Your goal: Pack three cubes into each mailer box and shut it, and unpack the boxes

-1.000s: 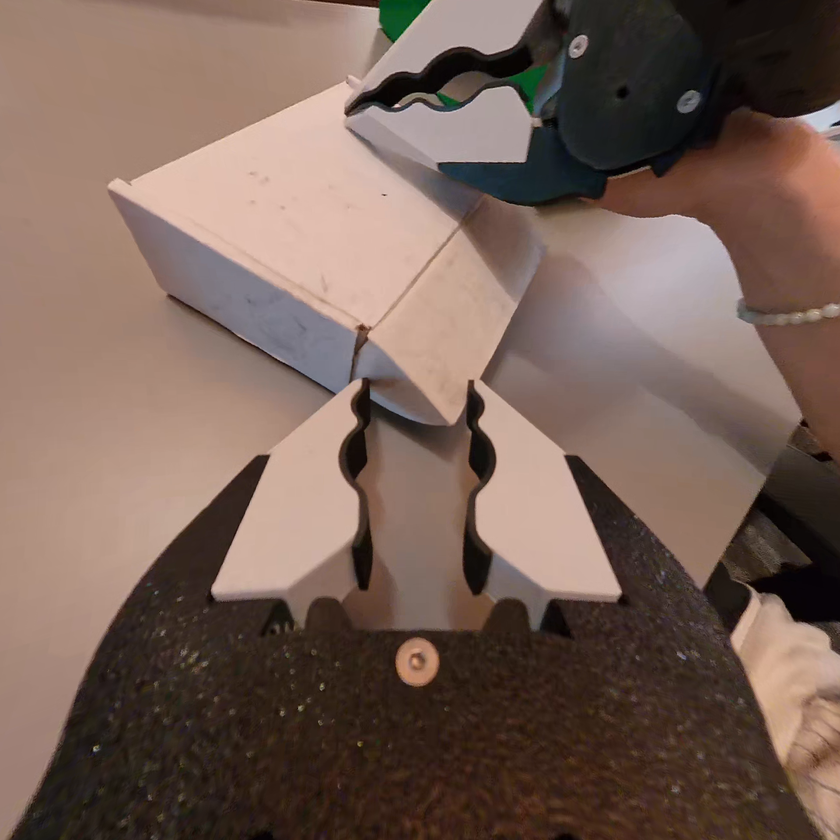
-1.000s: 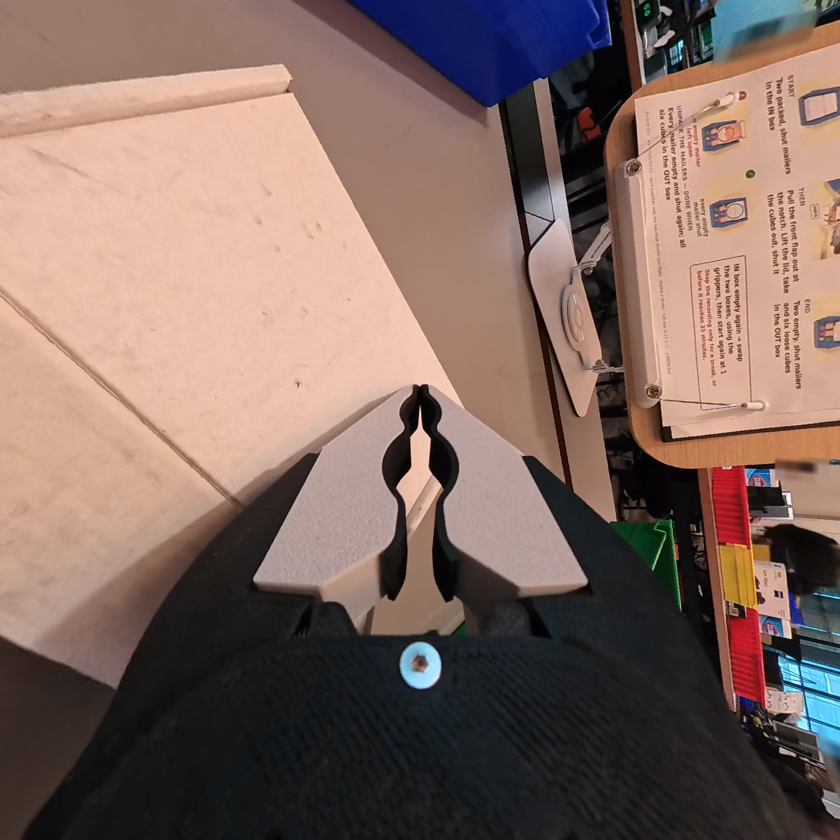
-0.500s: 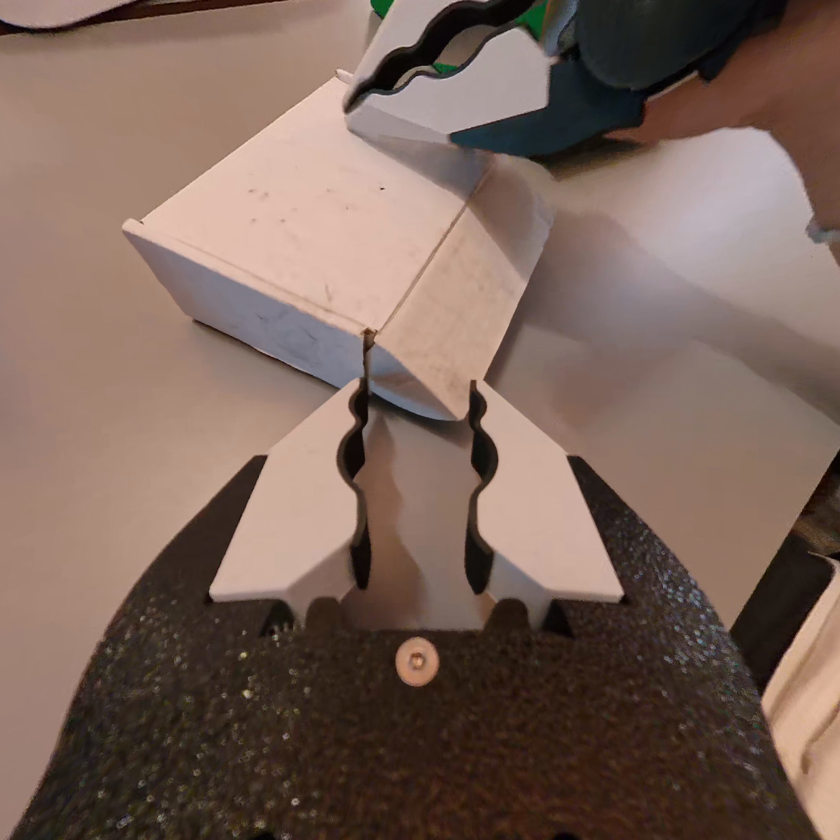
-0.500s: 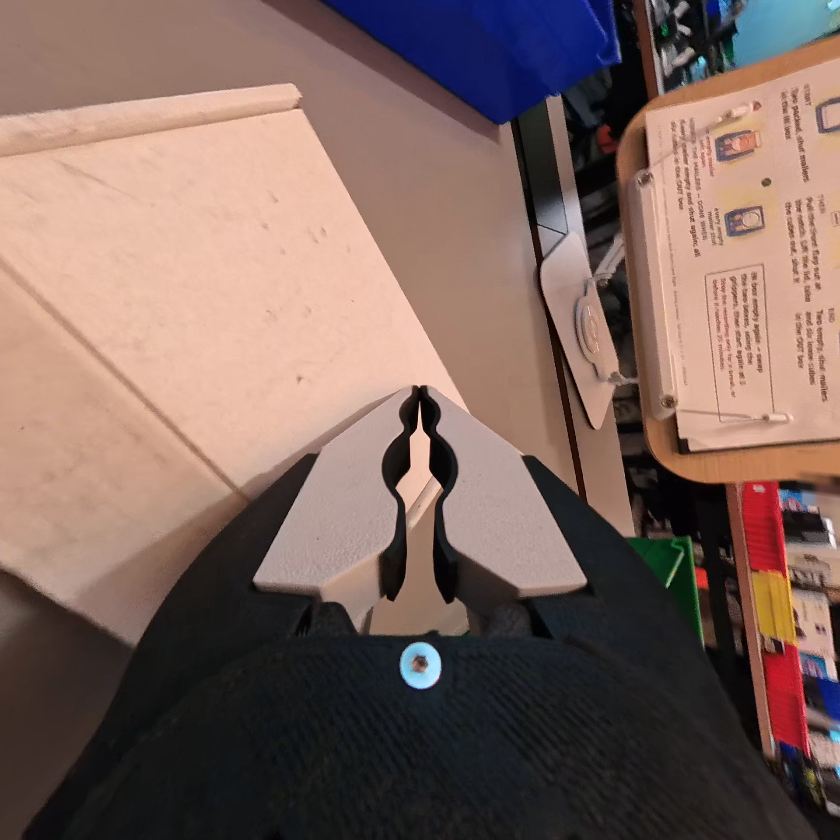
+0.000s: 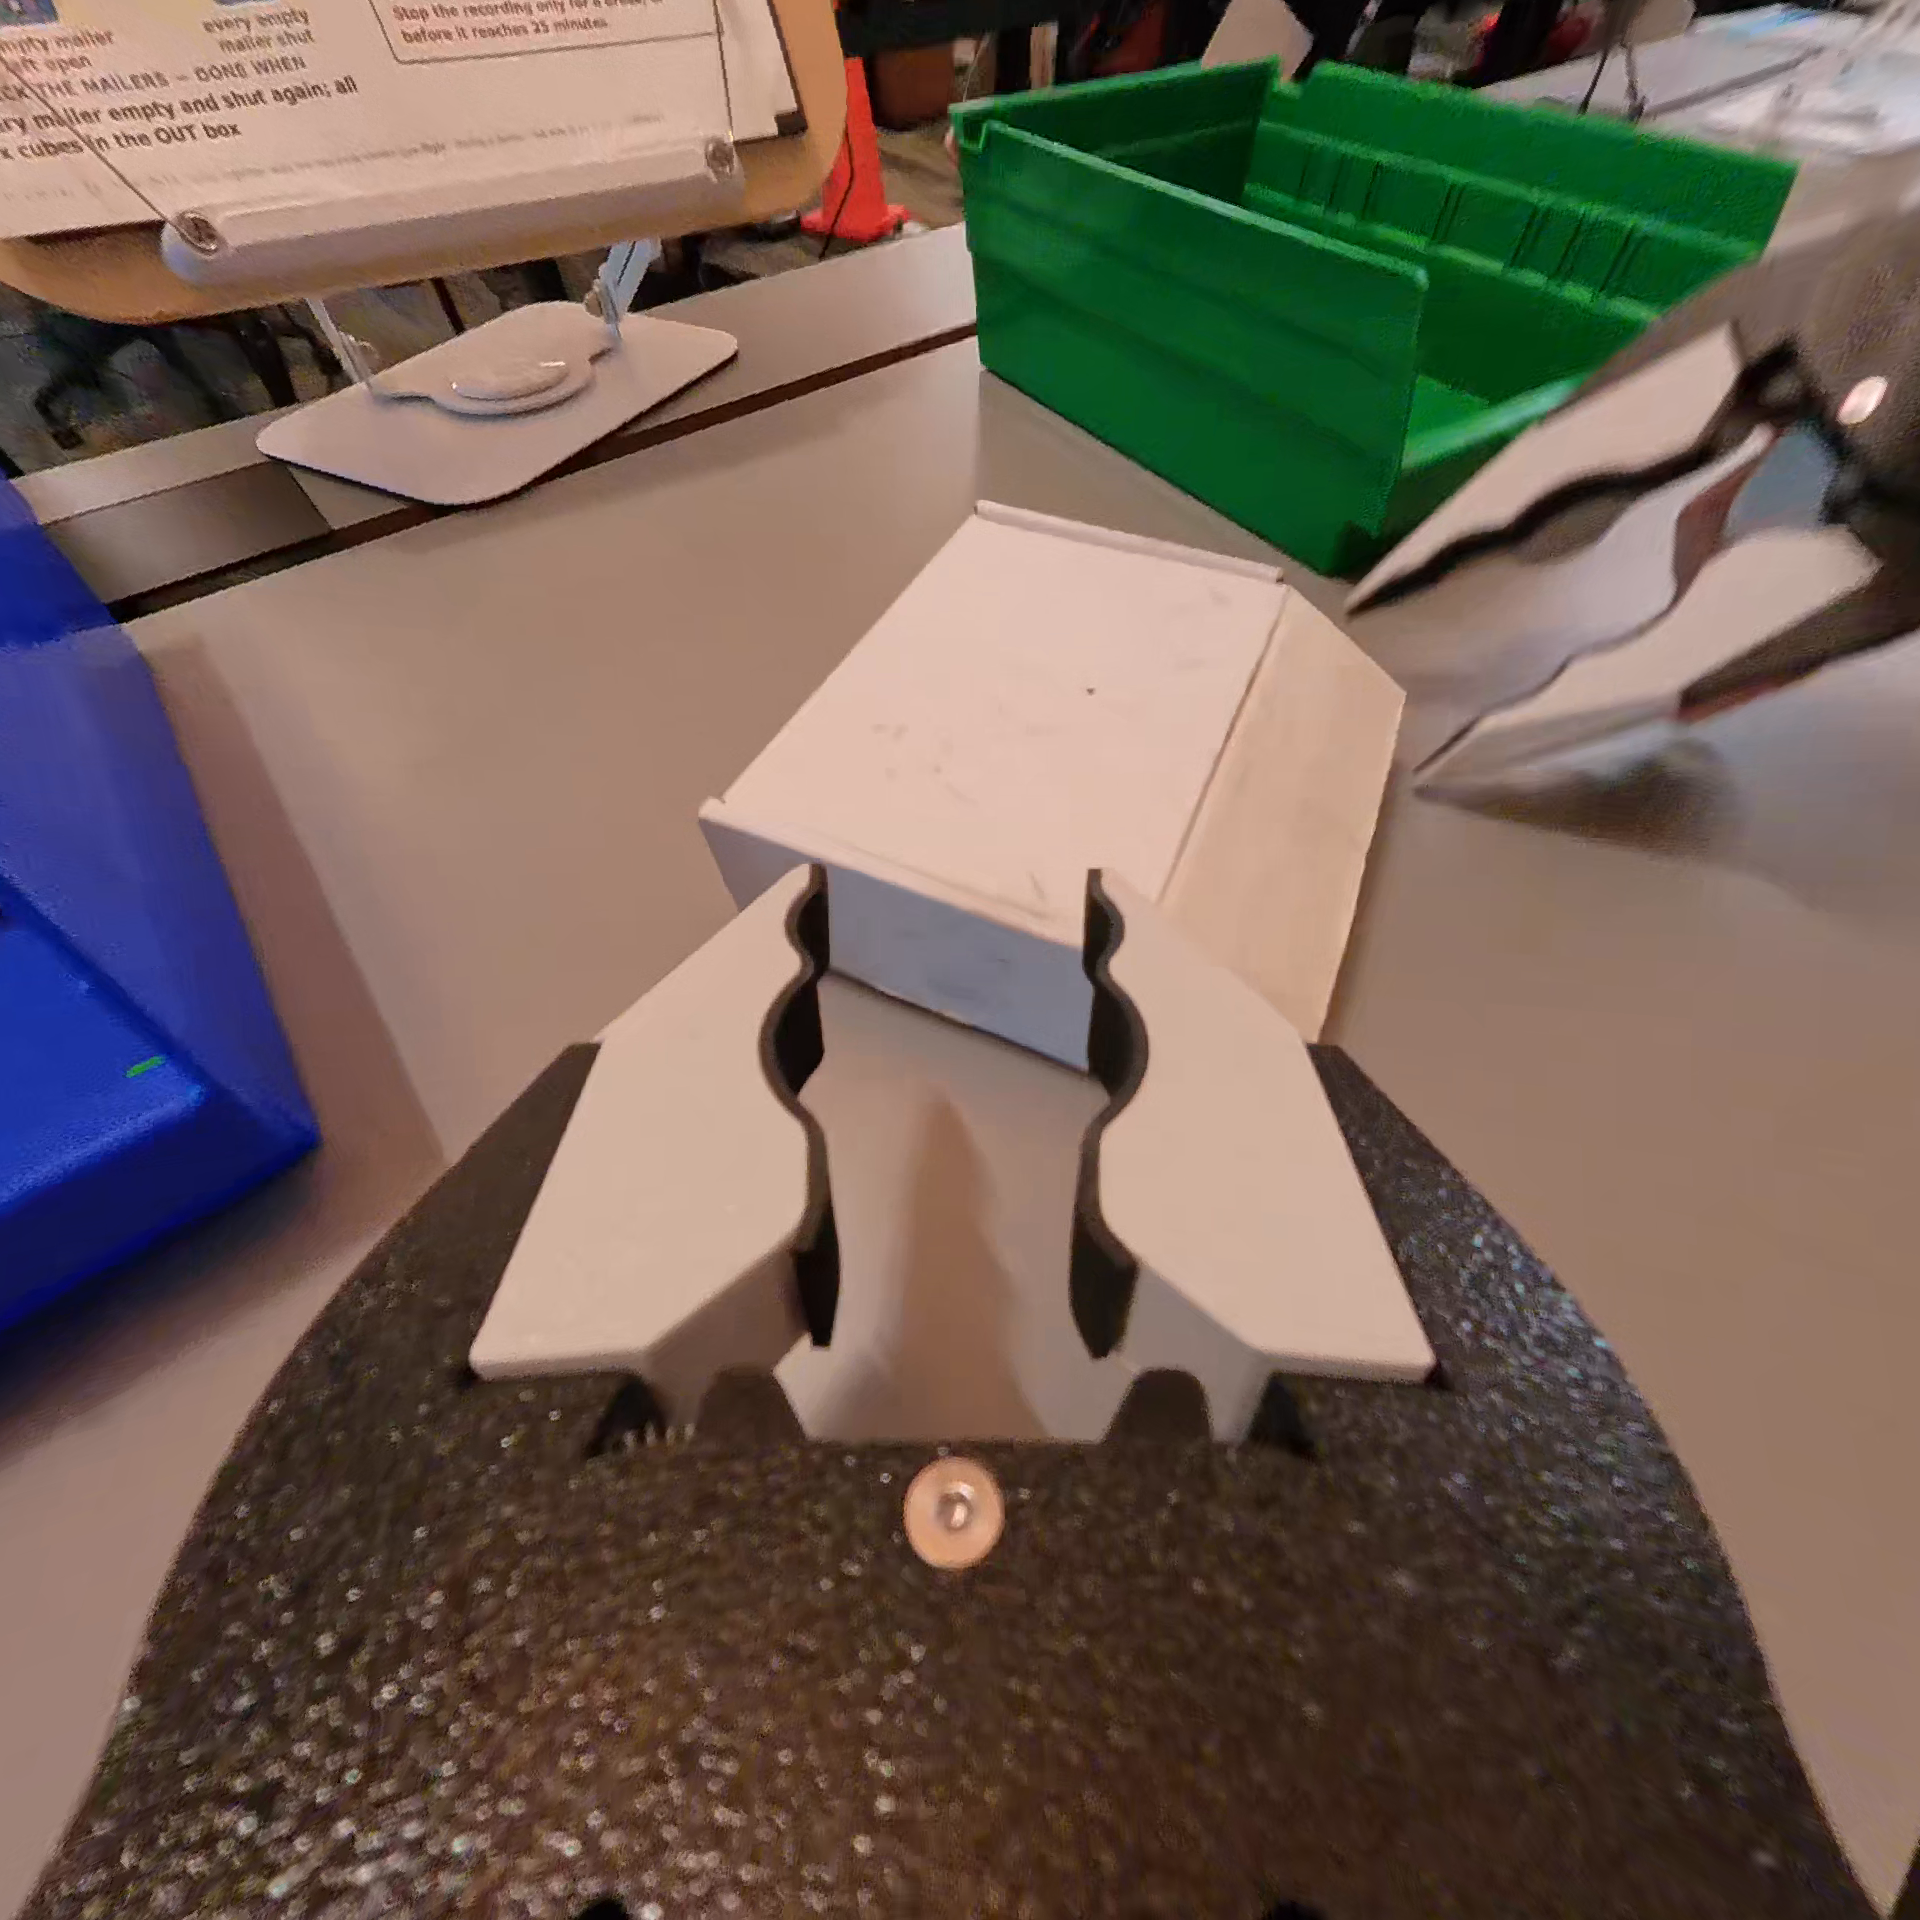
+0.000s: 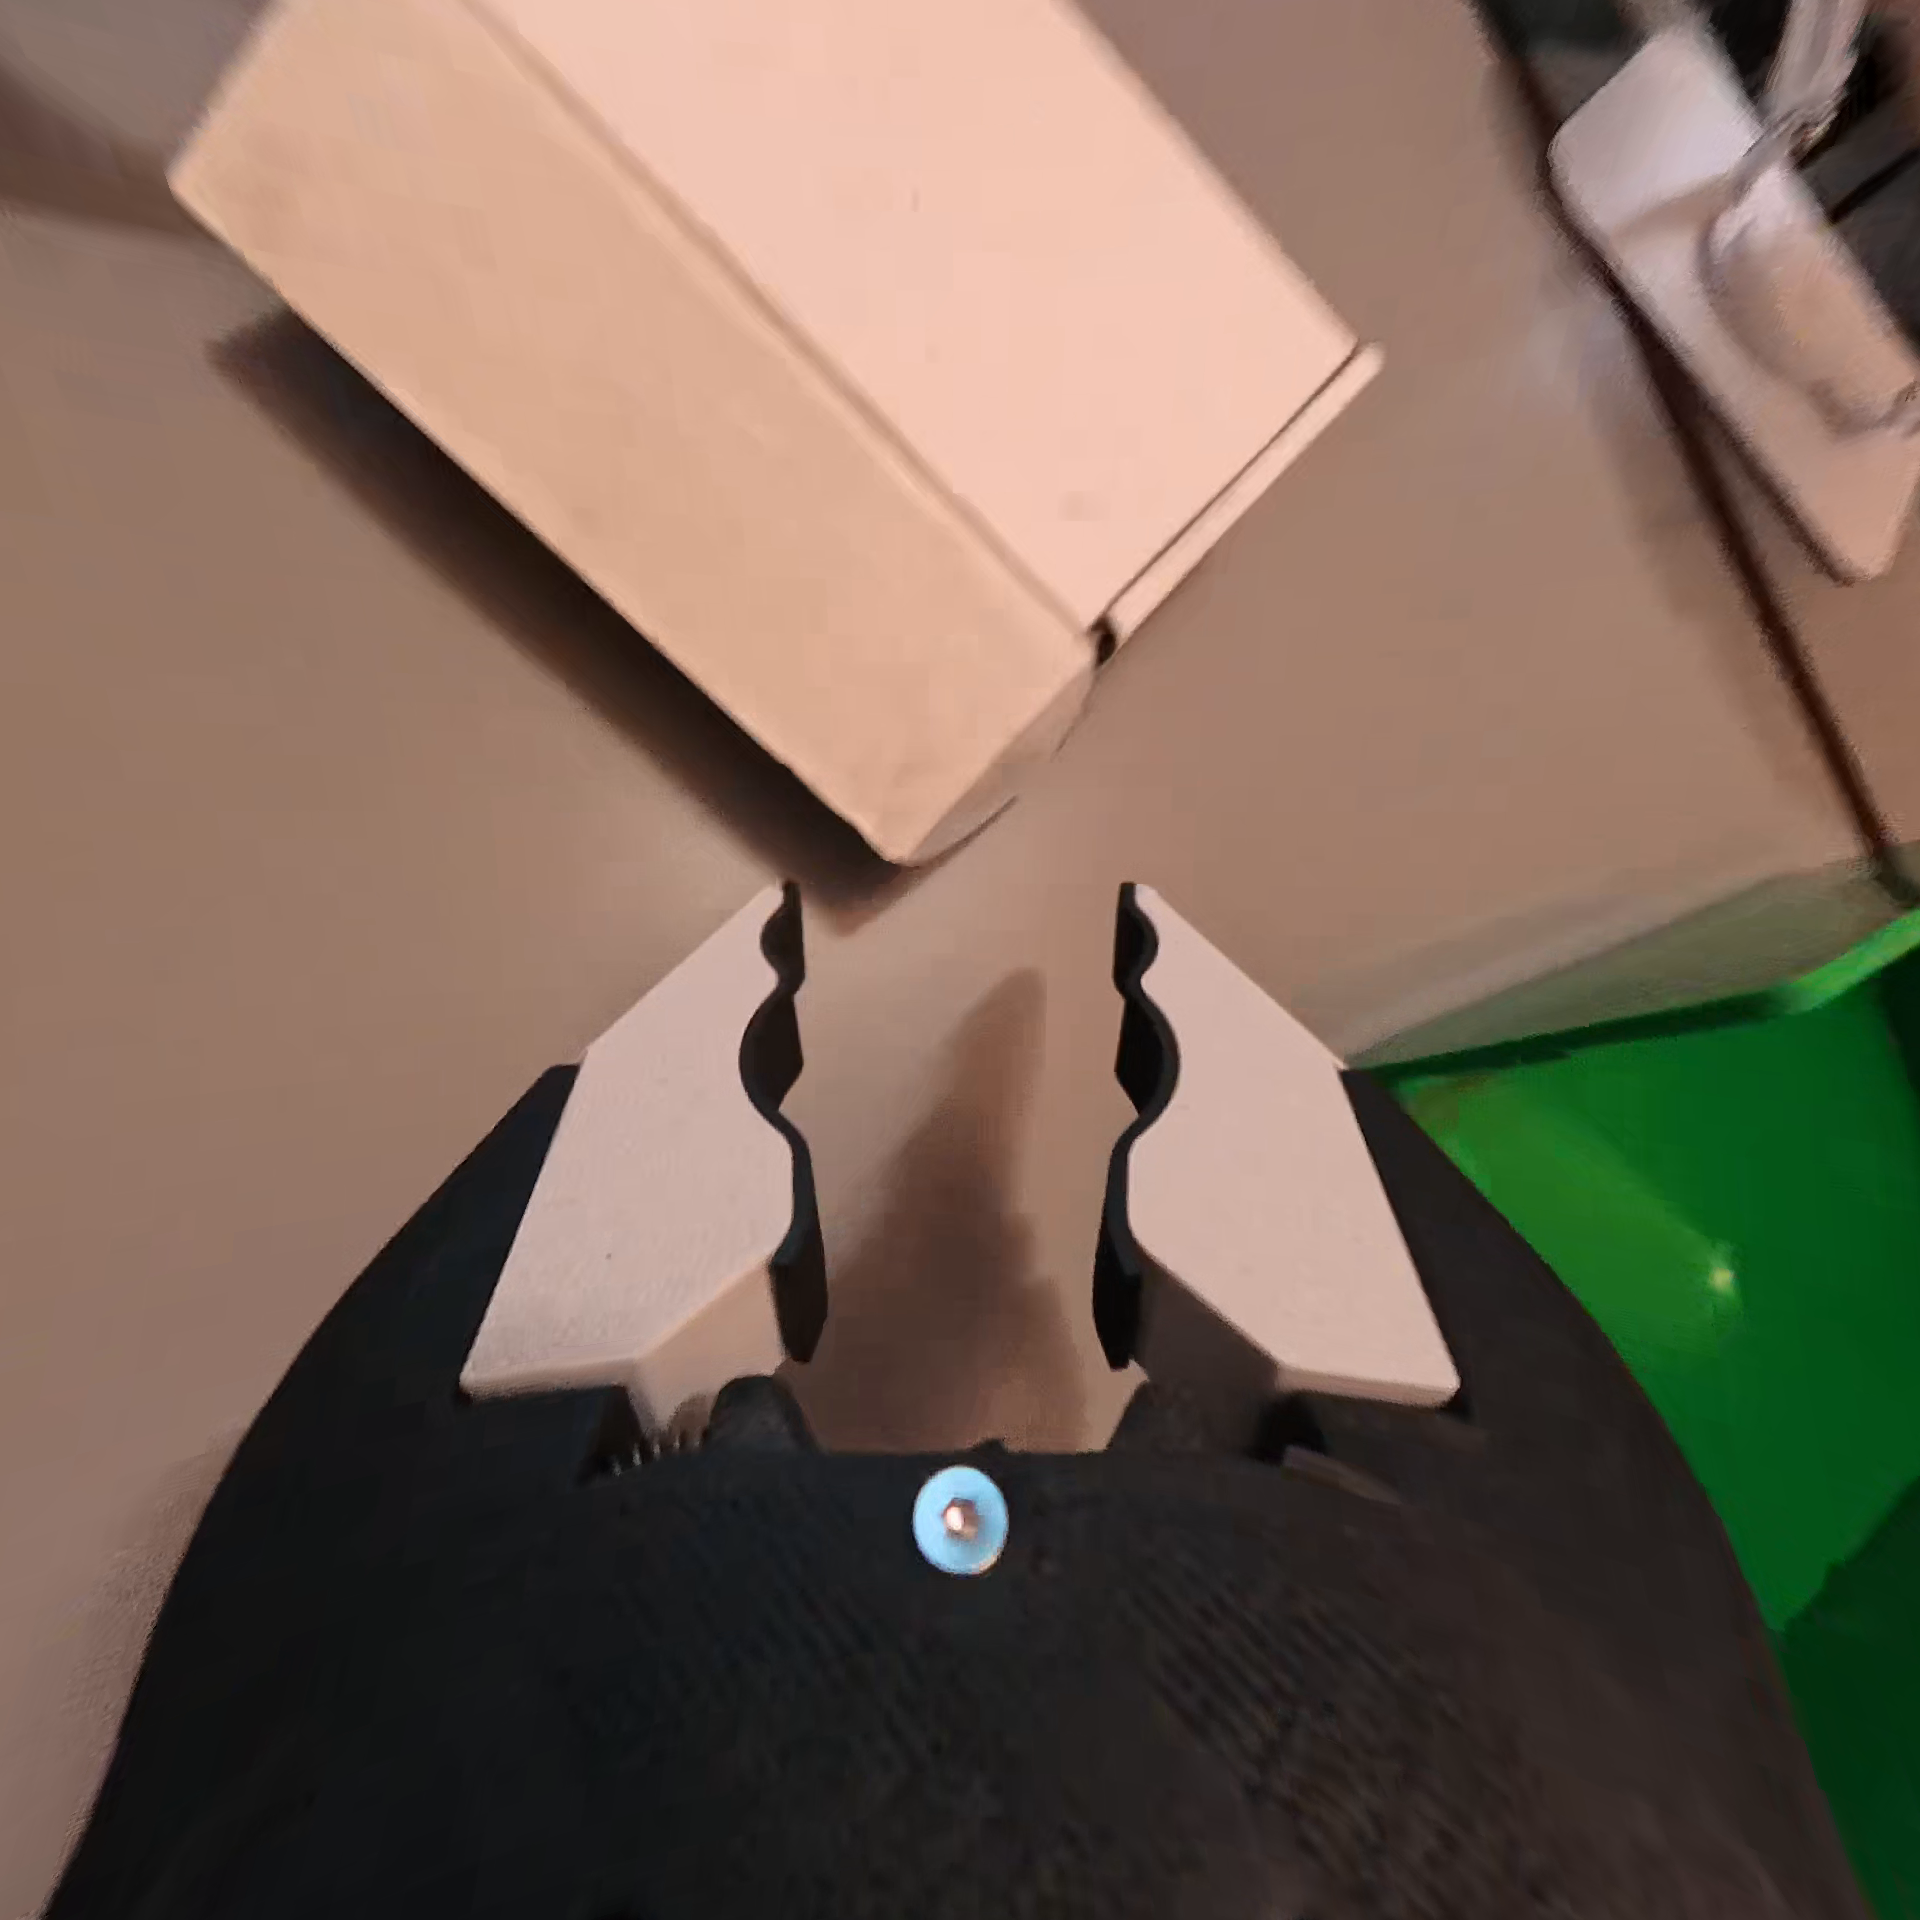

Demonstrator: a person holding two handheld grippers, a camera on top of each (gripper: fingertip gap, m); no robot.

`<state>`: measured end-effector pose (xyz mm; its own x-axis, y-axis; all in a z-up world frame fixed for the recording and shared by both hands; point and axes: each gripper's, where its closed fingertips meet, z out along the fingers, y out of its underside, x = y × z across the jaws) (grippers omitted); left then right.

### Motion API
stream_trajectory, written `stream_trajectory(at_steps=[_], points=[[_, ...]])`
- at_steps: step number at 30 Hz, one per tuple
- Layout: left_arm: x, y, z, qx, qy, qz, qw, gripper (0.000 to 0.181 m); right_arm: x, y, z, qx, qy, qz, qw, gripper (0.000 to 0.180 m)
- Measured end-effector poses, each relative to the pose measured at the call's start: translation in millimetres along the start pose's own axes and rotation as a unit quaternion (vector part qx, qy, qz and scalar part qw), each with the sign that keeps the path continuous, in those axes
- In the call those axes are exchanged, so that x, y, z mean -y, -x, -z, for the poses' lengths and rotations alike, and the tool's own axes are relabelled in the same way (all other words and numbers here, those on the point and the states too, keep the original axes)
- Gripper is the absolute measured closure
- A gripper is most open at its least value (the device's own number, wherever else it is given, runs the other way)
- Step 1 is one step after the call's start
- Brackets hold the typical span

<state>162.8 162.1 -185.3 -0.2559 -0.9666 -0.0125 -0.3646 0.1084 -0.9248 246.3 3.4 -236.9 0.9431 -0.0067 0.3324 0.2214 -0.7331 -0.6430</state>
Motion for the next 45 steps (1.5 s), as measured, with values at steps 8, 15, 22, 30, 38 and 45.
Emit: stream_trajectory(at_steps=[8,15,22,30,38,45], points=[[17.2,6.7,-14.2,-0.037,-0.039,0.041,0.998,0.114,13.8,-12.6,-7.2,0.049,-0.109,-0.131,0.984,0.13],[25.8,17.6,-23.8,0.004,-0.022,-0.035,0.999,0.128,11.0,10.2,-13.7,0.071,-0.079,-0.005,0.994,0.125],[12.5,-5.4,-40.6,-0.044,0.024,0.048,0.998,0.147,1.5,-28.8,-18.4,-0.062,-0.043,0.063,0.995,0.124],[-2.8,6.1,-40.7,-0.058,-0.001,-0.009,0.998,0.181,5.6,-26.2,-21.5,-0.085,-0.046,0.108,0.989,0.135],[-3.2,9.7,-41.4,-0.149,-0.002,-0.078,0.986,0.181,7.5,-22.7,-21.2,-0.074,-0.059,0.096,0.991,0.133],[-2.7,14.0,-42.3,-0.178,-0.003,-0.069,0.982,0.181,25.2,-13.9,-34.4,-0.1,-0.075,0.166,0.978,0.143]])
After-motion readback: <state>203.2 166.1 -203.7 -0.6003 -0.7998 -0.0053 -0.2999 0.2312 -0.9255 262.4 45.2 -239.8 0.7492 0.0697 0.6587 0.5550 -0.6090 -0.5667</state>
